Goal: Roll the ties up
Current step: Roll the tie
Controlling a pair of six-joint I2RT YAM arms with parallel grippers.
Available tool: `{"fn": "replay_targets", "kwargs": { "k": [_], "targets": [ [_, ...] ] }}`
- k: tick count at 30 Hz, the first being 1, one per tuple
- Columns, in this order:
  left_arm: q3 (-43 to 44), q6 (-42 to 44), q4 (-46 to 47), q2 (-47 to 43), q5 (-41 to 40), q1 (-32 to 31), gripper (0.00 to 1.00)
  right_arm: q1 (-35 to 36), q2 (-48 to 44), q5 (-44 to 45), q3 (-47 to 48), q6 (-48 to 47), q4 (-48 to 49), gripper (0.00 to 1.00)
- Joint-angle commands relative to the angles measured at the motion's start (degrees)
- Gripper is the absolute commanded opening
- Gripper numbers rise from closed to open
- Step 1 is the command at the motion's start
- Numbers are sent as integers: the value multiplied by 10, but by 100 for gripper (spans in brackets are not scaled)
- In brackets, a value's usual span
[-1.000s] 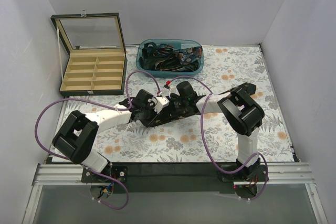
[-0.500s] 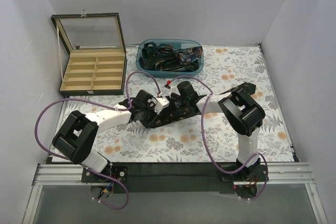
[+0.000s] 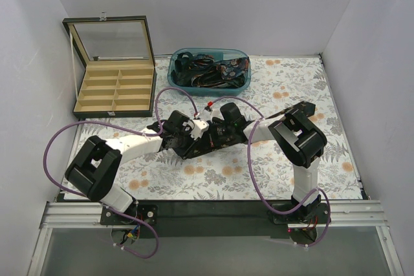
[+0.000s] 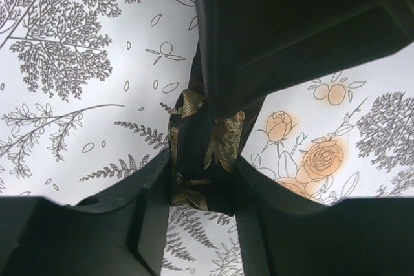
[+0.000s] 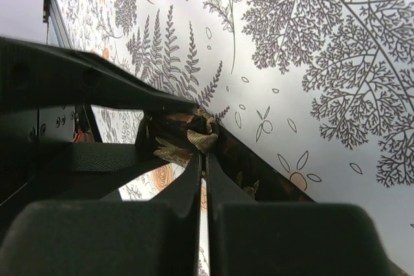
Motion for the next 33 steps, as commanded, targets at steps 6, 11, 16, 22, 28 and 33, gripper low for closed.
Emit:
{"fn": "replay_targets", "kwargs": {
  "k": [6,11,16,22,28,33],
  "targets": [
    [1,-65,8,-46,-69,-4,55,3,-7,8,-19,-2,12,1],
    [11,-200,18,-87,-120,-4,65,4,-9,16,-26,-3,12,1],
    [-15,-429,22,-163,-200,-4,67,4,-13,23,-32,-3,12,1],
    [-127,-667,71,-233,-195,-3,67,4,-17,26,-36,-3,12,1],
    [-160,-701,136,-224,-173,-3,64,4,-19,27,-40,-3,12,1],
    [-170,-731,152,-189,-173,-3,57,4,-20,27,-41,-3,12,1]
  ]
}}
